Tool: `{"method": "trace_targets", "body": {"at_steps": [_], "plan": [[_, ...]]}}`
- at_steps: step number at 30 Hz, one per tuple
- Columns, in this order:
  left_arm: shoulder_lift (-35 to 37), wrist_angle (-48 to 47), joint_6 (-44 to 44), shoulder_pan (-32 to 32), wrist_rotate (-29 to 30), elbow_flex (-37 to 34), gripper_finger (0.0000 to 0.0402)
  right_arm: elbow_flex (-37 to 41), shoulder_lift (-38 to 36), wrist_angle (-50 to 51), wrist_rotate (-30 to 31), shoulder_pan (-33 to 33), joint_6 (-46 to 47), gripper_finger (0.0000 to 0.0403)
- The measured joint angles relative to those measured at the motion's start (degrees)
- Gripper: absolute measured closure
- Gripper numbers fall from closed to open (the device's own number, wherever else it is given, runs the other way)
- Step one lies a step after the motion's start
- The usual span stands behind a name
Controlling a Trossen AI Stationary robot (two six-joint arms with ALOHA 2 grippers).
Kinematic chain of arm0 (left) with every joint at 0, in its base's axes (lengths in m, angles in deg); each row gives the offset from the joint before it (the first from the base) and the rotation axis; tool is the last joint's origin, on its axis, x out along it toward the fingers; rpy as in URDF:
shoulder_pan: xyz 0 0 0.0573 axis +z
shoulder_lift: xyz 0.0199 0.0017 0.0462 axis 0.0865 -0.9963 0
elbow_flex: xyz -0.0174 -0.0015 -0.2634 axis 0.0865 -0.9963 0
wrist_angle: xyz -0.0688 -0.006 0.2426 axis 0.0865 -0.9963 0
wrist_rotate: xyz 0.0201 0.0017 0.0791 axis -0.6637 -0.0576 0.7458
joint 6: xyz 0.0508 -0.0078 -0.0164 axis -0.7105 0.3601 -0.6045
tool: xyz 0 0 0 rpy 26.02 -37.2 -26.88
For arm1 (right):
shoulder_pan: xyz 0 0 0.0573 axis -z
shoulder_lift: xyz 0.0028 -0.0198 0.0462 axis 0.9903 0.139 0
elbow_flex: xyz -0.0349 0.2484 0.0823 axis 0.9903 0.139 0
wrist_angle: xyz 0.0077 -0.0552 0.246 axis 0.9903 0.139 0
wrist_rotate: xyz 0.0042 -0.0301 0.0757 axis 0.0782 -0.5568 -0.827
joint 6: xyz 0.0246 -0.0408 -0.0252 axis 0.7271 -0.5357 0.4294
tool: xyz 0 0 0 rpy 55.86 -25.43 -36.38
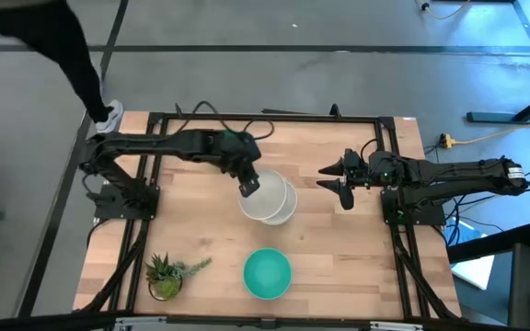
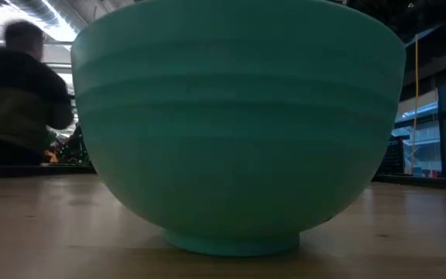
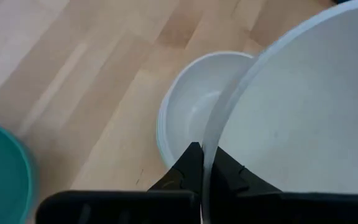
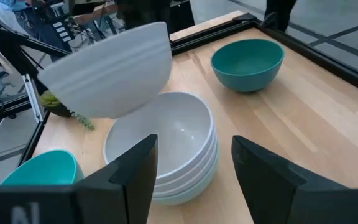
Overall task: Nest bowls inside each other
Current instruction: Stack the white bowl on the white bowl
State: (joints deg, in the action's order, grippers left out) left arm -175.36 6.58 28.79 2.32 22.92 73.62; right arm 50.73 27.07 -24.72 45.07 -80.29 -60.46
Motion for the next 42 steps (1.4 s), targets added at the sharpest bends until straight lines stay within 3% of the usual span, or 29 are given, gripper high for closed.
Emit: {"method": "trace_targets", "body": {"at_steps": [9,21,30,38,42], "plan": [[-10.2,-3.44,-2.94,-0.25,-0.32,9.0,0.0401,0.0,0.0,0.29,-0.05,-0.02,-0.05,0.0196],[-16.35,-6.91,-2.96,-0.27,-0.34,9.79,0.0399,0.0,0.0,1.16,-0.48,-0.03,-0.29,0.0196],[-16.11,-6.8,-3.36,-0.28,-0.67,9.79,0.0342,0.0,0.0,1.27,-0.54,-0.04,-1.35,0.0196],[-15.86,-6.54,-4.67,-0.11,-3.5,9.79,0.0257,0.0,0.02,1.27,-0.59,-0.04,-1.44,0.0196],[-15.24,-5.24,-5.29,0.32,-4.12,9.75,0.0235,0.0,0.02,1.29,-0.59,-0.04,-1.4,0.0196]]}}
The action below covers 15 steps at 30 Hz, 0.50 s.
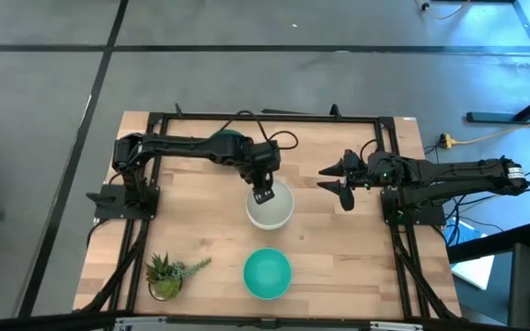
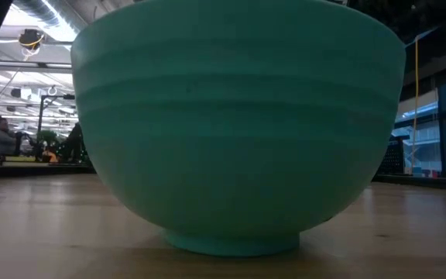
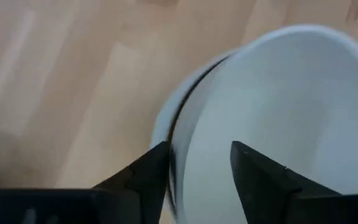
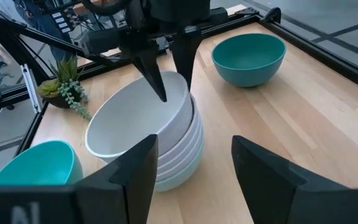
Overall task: Nest bowls inside each other
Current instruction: Stack the white bowl on the white bowl, then stack the blue bowl on the white bowl
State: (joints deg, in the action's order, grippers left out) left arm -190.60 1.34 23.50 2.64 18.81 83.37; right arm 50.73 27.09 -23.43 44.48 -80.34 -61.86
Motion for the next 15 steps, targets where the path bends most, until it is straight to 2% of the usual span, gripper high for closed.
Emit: {"method": "trace_targets", "body": {"at_steps": [8,15], "plan": [[5.53,0.12,-3.94,0.68,10.03,-0.04,0.0232,-0.02,0.0,0.3,-0.04,-0.01,0.05,0.0196],[12.1,-6.39,-6.95,2.22,14.22,-0.02,0.0232,-0.02,0.0,0.31,-0.02,-0.07,0.09,0.0196]]}}
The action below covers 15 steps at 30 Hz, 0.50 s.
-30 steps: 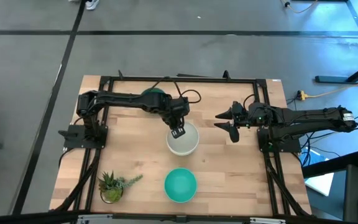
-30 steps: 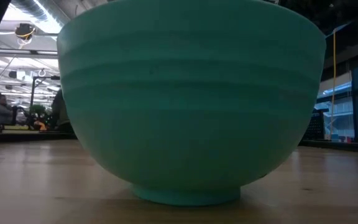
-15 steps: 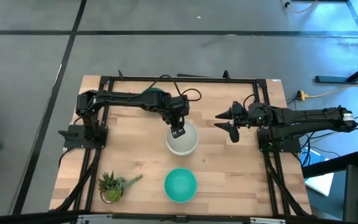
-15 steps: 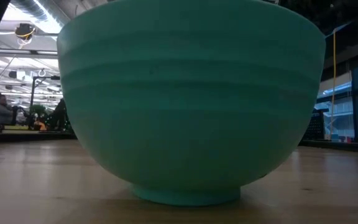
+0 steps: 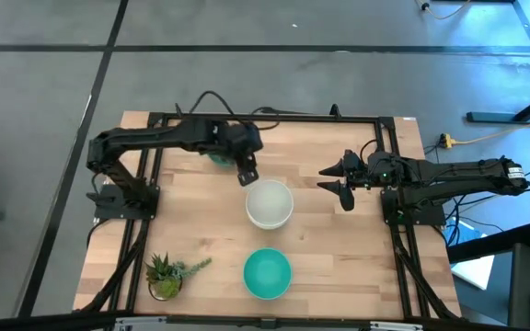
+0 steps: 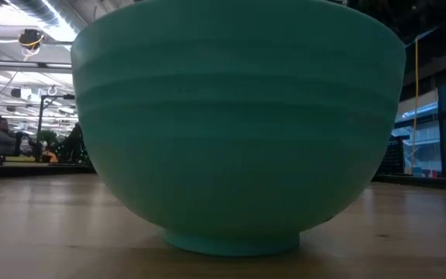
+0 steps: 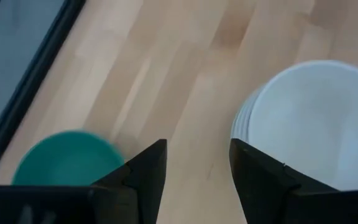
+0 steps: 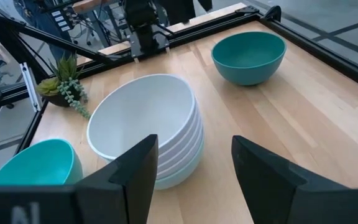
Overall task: Nest bowls inside each other
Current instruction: Stack the blue bowl on the white bowl
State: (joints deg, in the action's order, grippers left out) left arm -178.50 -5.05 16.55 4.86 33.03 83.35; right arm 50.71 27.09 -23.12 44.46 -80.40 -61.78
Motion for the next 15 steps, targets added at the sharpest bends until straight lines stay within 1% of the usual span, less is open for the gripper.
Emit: {"method": "trace_targets", "body": {"at_steps": [5,7,10,12,15], "plan": [[1.83,-7.46,-3.23,-0.12,0.6,0.02,0.0232,0.0,0.0,-0.03,0.07,0.0,-0.07,0.0196],[1.81,-11.21,-3.64,-0.19,3.68,0.02,0.0232,0.0,0.0,-0.08,0.2,0.07,-0.09,0.0196],[1.18,-17.36,-1.91,0.04,10.21,0.0,0.0232,-0.02,0.0,-0.4,1.77,0.31,-0.25,0.0196],[0.91,-18.94,0.2,0.76,11.88,-0.07,0.0232,-0.02,0.0,-0.44,2.45,0.6,-0.26,0.0196],[1.04,-17.54,0.73,2.15,11.27,-0.09,0.0232,-0.02,0.0,-0.58,2.8,0.95,-0.24,0.0196]]}}
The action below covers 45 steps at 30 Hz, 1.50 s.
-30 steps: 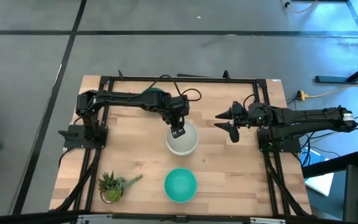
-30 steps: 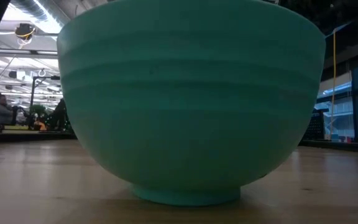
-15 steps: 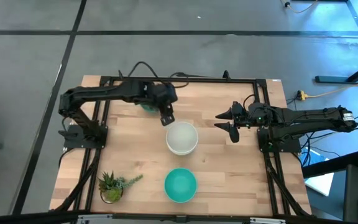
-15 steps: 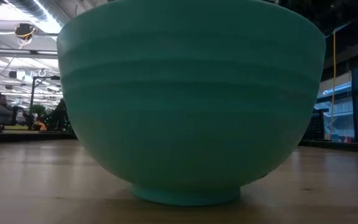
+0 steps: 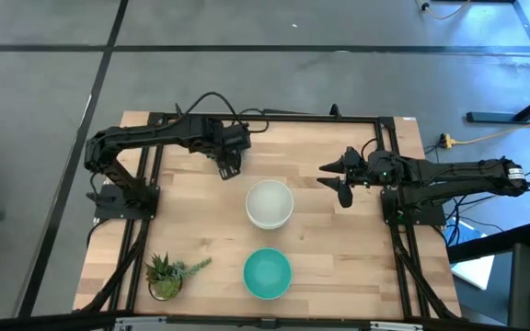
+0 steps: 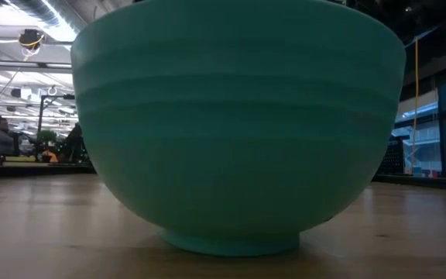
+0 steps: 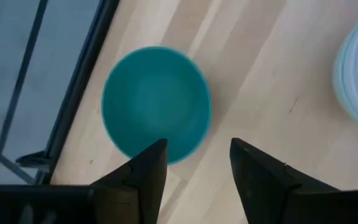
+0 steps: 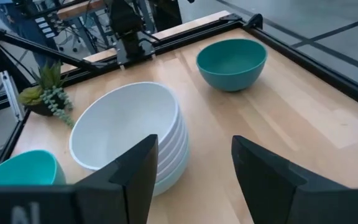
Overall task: Nest bowls inside each other
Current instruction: Stack the blue bowl on the white bowl
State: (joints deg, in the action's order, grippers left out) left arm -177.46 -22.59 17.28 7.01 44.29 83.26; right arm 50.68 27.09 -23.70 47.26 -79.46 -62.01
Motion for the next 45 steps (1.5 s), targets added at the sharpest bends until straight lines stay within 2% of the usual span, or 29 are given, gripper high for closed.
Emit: {"method": "trace_targets", "body": {"at_steps": [6,12,16,24,34,45], "plan": [[0.02,1.76,-0.52,4.63,-1.6,-6.32,0.0236,0.0,0.0,-0.27,0.42,0.06,0.42,0.0196],[-0.02,12.98,-6.62,7.06,-4.33,-17.2,0.0236,0.0,0.0,-0.25,0.44,0.08,0.43,0.0196],[-0.07,18.5,-8.74,6.74,-5.22,-21.45,0.0236,0.0,0.0,-0.25,0.44,0.08,0.43,0.0196],[-0.09,21.35,-10.96,6.42,-6.96,-22.03,0.0235,0.0,0.0,-0.23,0.46,0.06,3.13,0.0196],[-0.09,23.98,-6.41,6.4,-6.93,-22.03,0.0235,0.0,0.0,-0.22,1.26,0.06,4.71,0.0196],[-0.09,23.68,-6.07,6.34,-6.74,-22.03,0.0235,0.0,-0.02,-1.96,3.3,0.06,6.84,0.0196]]}}
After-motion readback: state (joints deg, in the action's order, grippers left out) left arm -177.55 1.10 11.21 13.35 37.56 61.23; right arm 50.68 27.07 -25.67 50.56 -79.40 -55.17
